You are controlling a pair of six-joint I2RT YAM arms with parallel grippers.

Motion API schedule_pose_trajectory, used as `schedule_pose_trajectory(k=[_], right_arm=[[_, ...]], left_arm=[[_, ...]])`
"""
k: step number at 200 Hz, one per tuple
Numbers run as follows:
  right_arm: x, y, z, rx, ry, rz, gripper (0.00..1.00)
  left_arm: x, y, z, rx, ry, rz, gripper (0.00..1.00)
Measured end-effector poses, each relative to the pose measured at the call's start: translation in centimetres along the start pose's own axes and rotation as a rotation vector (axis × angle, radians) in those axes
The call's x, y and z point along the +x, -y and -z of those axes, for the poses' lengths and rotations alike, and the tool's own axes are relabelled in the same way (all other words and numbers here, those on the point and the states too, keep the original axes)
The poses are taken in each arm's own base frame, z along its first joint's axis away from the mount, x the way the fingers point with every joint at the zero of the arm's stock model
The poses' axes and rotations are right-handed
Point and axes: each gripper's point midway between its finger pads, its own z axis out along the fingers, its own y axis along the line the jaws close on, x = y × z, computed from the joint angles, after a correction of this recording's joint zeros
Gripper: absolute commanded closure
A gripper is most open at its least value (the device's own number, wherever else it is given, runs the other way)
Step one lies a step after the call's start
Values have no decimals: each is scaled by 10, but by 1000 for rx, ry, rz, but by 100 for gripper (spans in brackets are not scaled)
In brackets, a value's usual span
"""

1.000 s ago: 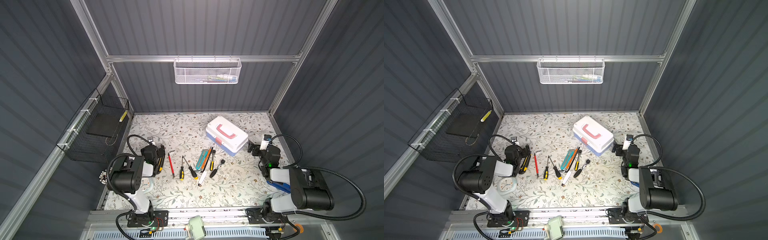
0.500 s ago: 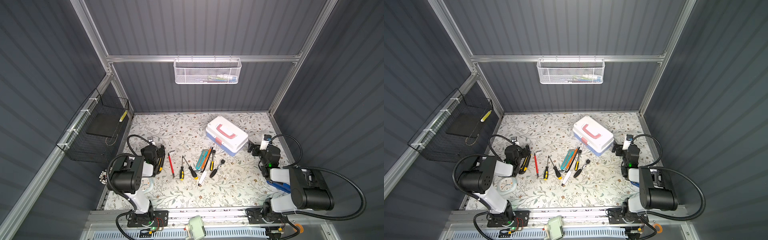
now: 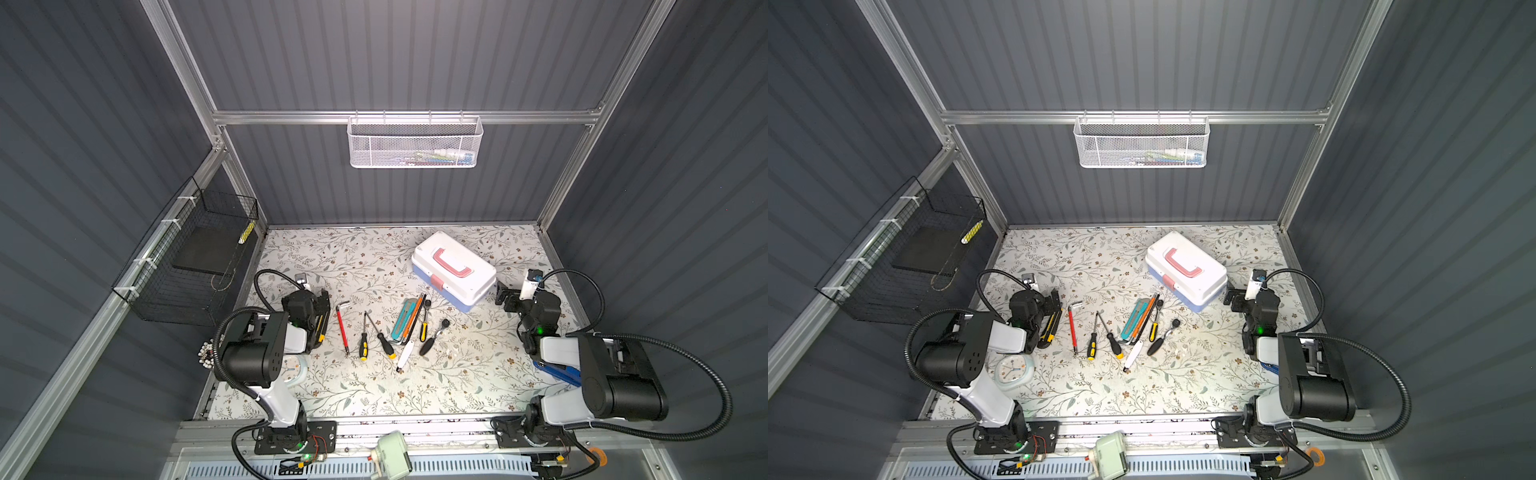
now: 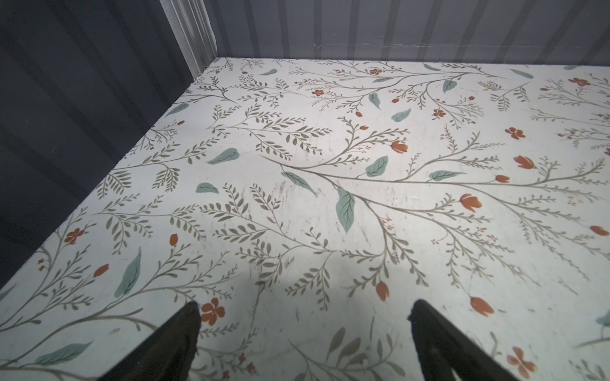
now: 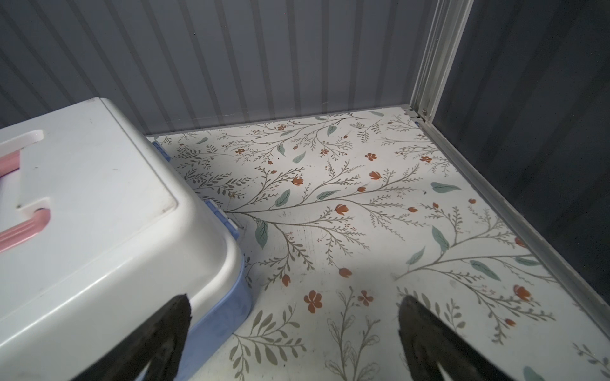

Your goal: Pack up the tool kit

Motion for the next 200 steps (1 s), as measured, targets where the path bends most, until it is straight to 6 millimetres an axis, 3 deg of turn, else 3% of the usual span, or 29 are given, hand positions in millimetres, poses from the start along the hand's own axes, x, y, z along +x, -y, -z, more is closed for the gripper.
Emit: schedule_pose_trajectory(k=[14,27,58,75,84,110,166,200], right_arm=[[1,1,0,9,-30,-8,1],[-10,1,0,12,-51,-16,1],[-86,-11,0,-38,17,-17,1],[-119,-23,-2,-99,26,-16,1],[-130,-32,-4,-132,18,-9,1],[-135,-59,-11,-218,-44,36,1],[-108,-118,-42,-359,-243,211,1],[-81,-134,-54,-404,-337,263,1]], left_arm=[[-1,-1,-1,-10,-37,-8,0],[-20,-4,1,-26,-43,-6,0],[-101,-4,22,-15,93,65,0],[-128,4,33,12,135,83,0],[-135,19,39,38,143,70,0],[-129,74,54,163,112,8,0],[-106,150,77,347,30,-127,0],[-85,208,90,482,-12,-247,0]])
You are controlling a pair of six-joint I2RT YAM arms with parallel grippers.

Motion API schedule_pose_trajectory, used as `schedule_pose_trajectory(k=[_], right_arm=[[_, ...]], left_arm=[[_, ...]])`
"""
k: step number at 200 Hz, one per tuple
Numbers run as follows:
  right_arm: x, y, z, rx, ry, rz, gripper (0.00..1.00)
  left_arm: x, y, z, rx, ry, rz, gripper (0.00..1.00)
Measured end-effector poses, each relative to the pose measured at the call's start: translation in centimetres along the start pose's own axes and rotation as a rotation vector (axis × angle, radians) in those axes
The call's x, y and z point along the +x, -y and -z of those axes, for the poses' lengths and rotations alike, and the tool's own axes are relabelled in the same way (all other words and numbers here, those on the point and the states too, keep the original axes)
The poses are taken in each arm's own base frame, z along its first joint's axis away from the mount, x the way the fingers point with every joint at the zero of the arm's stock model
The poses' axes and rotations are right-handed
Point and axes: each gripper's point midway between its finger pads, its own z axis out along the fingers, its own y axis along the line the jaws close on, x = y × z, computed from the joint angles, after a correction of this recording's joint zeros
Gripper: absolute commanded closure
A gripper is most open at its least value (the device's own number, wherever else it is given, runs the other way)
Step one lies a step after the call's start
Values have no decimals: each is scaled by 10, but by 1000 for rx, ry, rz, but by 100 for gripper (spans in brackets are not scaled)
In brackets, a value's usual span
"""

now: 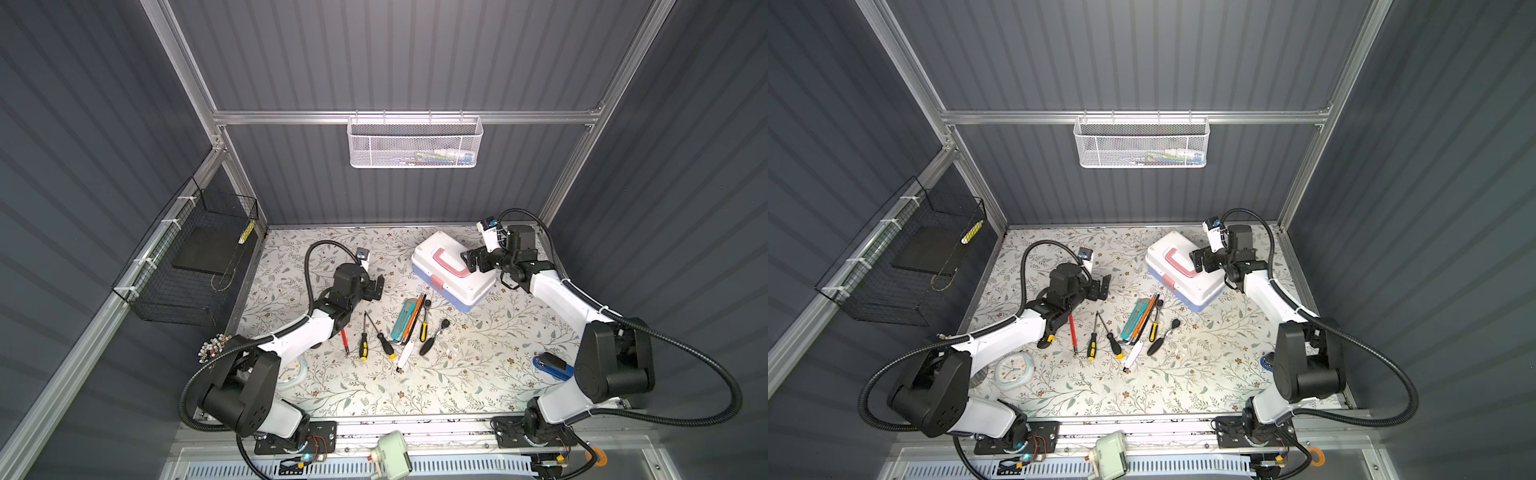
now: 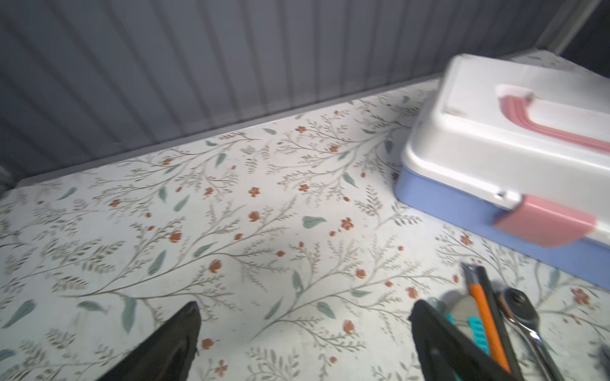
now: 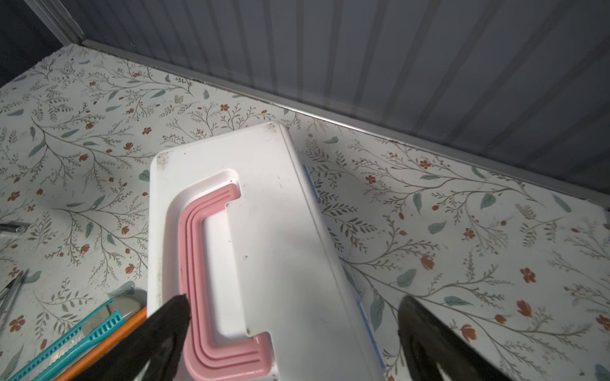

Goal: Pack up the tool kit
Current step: 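Reach the right gripper to the pink handle while the left gripper approaches the box front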

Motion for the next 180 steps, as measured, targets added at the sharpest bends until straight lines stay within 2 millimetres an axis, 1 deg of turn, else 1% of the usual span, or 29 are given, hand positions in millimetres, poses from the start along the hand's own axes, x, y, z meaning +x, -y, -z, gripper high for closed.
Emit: schedule_pose_trajectory(k=[12,26,51,60,82,107,125,153,180], right_arm=[[7,-2,-8,-11,-33,8,1],[16,-4,-16,-22,-67,17,1],[30,-8,-25,-35,-115,26,1],[31,-7,-27,-33,-118,34,1],[29,-5,-35,-33,-121,35,1],[33,-3,-44,-38,-137,35,1],[32,-2,-47,-37,-133,35,1],[32,-2,-48,-35,-131,40,1],[32,-2,-48,-35,-133,43,7]], left_arm=[[7,18,-4,43,-21,-28,0],[16,34,-9,79,-46,-53,0],[27,54,-15,126,-87,-84,0],[28,59,-16,147,-95,-90,0],[21,70,-15,185,-87,-93,0],[15,78,-14,209,-77,-102,0],[22,83,-16,223,-96,-111,0],[37,94,-19,241,-141,-137,0],[39,101,-23,254,-157,-150,0]])
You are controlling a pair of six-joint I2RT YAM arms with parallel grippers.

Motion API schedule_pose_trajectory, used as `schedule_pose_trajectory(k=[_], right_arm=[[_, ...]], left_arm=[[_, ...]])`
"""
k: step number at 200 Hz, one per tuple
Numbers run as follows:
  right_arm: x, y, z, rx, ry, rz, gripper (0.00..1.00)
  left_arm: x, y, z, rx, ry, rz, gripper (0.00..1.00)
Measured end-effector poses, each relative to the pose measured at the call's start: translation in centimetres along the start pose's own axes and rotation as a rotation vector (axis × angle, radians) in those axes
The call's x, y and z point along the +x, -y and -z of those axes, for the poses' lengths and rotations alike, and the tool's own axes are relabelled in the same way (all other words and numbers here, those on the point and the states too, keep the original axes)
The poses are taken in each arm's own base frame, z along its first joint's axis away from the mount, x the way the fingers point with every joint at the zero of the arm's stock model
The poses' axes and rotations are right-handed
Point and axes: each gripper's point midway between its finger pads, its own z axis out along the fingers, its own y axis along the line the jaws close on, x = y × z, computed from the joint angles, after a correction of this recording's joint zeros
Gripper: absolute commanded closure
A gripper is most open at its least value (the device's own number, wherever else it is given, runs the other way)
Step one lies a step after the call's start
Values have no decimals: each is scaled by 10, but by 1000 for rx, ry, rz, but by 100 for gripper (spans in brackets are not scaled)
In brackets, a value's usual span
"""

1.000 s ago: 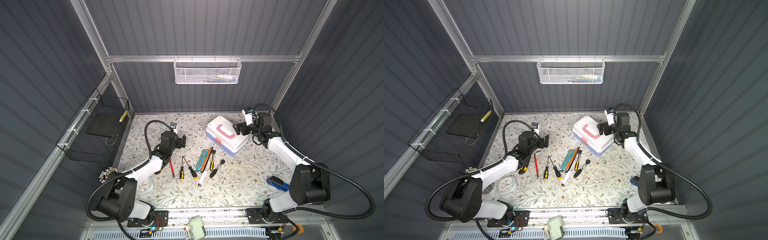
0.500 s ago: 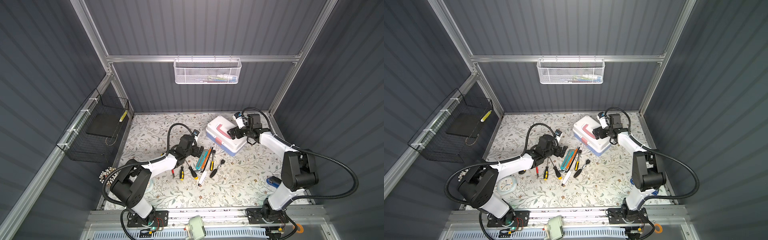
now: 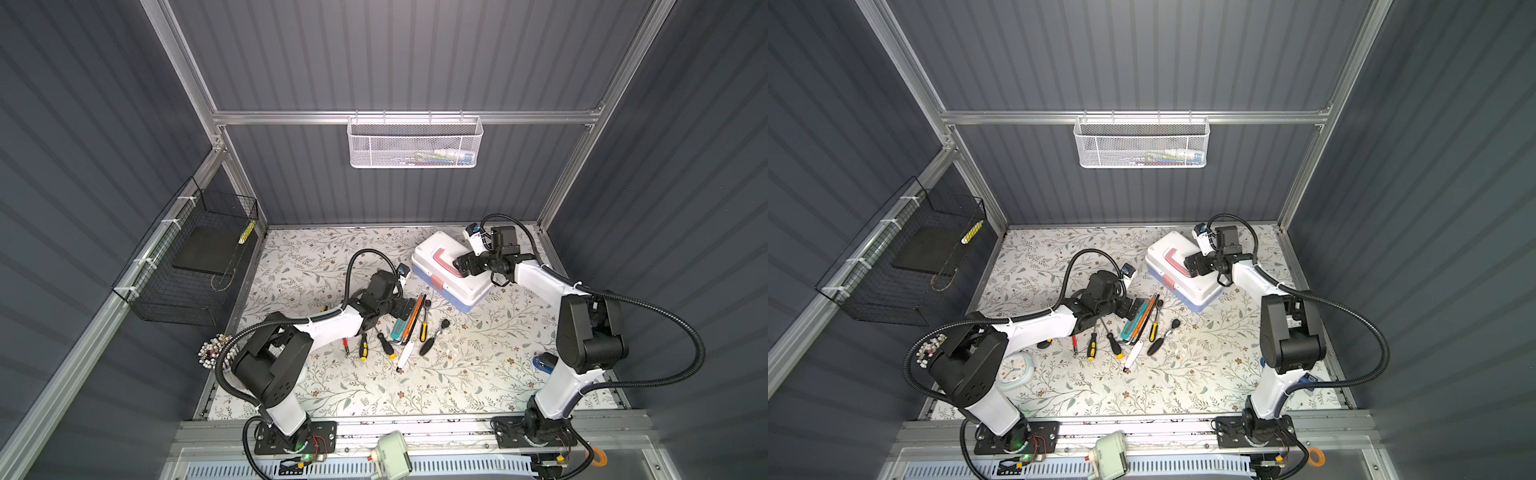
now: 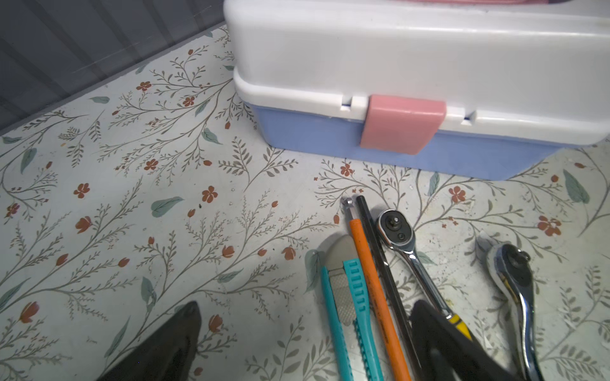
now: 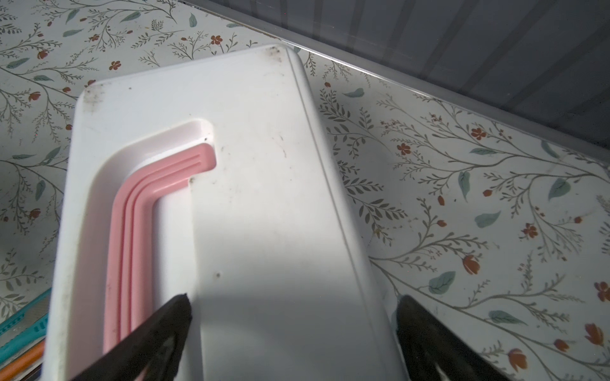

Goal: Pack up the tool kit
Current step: 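Reach the right gripper to the pink handle while the left gripper approaches the box front, then grasp the pink handle with the right gripper while the left gripper nears the pink latch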

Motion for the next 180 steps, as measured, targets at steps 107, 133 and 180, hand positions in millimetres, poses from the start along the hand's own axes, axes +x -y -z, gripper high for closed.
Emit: schedule_pose_trajectory(k=[107,133,180], right_arm=[[7,9,12,68,-34,18,24],[15,6,27,86,-39,-9,24],[29,4,44,123,-50,-179,18]], left_arm=[[-27,20,-25,74,24,-17,0],[-32,28,-32,98,28,-32,0],[-34,39,-46,133,24,-64,0]])
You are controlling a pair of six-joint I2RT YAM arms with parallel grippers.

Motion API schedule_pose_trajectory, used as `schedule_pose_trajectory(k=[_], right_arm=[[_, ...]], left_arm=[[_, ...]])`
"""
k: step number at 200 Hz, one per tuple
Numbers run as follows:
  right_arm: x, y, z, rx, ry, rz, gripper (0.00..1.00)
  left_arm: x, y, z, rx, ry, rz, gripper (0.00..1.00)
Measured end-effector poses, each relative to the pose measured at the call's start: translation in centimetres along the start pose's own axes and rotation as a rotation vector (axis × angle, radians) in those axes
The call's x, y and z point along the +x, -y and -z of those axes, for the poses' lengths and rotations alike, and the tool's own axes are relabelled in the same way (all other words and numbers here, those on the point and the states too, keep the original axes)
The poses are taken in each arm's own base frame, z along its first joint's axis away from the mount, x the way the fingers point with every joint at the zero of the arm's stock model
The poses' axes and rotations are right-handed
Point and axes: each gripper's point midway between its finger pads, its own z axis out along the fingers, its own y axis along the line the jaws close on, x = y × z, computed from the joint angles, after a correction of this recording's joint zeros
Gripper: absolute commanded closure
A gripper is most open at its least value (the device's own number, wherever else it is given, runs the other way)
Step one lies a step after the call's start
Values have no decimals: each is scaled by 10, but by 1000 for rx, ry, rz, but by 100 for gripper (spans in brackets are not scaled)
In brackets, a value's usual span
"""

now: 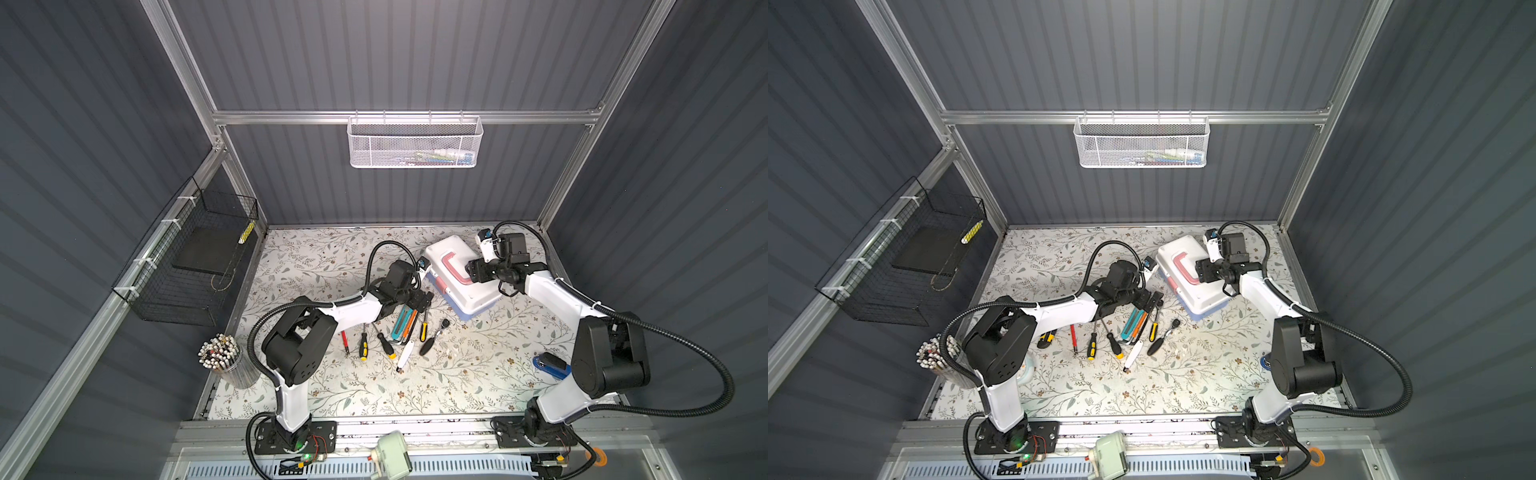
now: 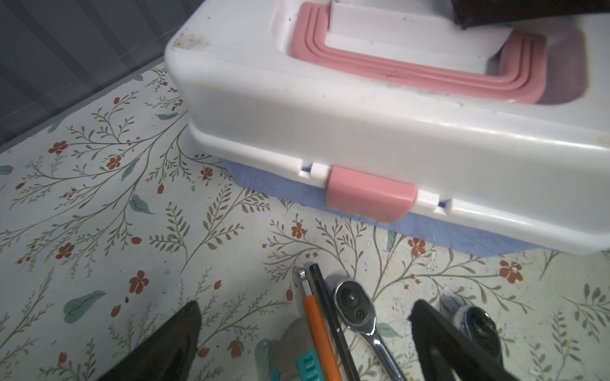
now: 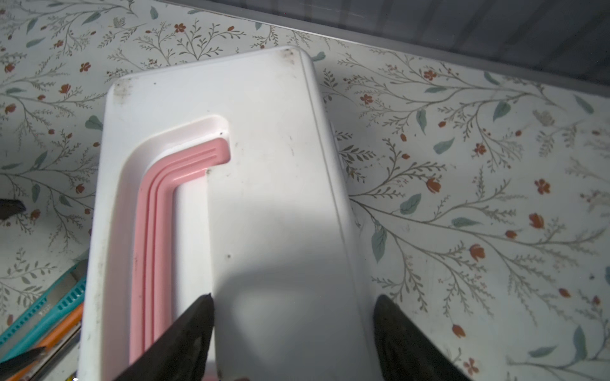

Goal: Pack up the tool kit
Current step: 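Grasp the pink handle with the right gripper while the left gripper nears the pink latch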

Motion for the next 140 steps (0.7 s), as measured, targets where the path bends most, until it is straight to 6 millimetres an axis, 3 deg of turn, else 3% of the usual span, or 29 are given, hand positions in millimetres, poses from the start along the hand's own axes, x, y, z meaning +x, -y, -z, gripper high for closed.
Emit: schedule_pose_trajectory(k=[10,26,41,55,88,140], right_arm=[[2,1,1,12,-5,-30,17],[5,2,1,30,-16,-72,7],[18,3,0,45,-59,-91,4],[19,4,1,54,-59,-95,1],[16,6,0,59,-55,-64,1],[-1,3,-18,-3,-44,-9,2]], left_arm=[[2,1,-3,3,-6,-6,0],[3,4,-6,10,-11,-14,0],[4,6,-6,18,-12,-24,0],[2,9,-7,22,-13,-33,0],[-10,14,-18,30,-5,-56,1],[1,16,-28,40,-39,-73,6]])
